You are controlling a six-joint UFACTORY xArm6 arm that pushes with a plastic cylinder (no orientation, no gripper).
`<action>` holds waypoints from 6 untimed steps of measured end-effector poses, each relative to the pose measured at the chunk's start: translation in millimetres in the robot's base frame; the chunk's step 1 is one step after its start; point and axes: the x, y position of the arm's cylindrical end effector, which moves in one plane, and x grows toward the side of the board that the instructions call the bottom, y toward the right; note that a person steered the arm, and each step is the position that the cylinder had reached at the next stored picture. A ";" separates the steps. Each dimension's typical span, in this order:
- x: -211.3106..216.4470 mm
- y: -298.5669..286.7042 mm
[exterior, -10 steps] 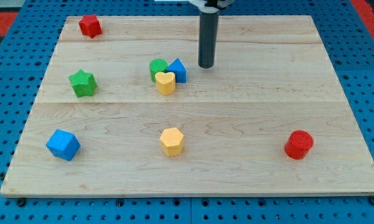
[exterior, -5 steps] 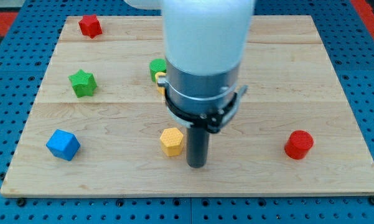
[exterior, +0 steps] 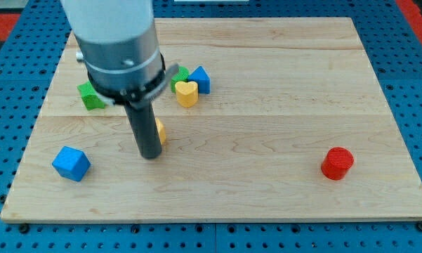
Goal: Move the yellow hexagon to the left of the yellow heart
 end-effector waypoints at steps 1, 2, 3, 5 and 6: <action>-44.1 23.4; -26.2 -10.1; -58.4 -62.2; -45.1 -26.4; -24.0 -16.9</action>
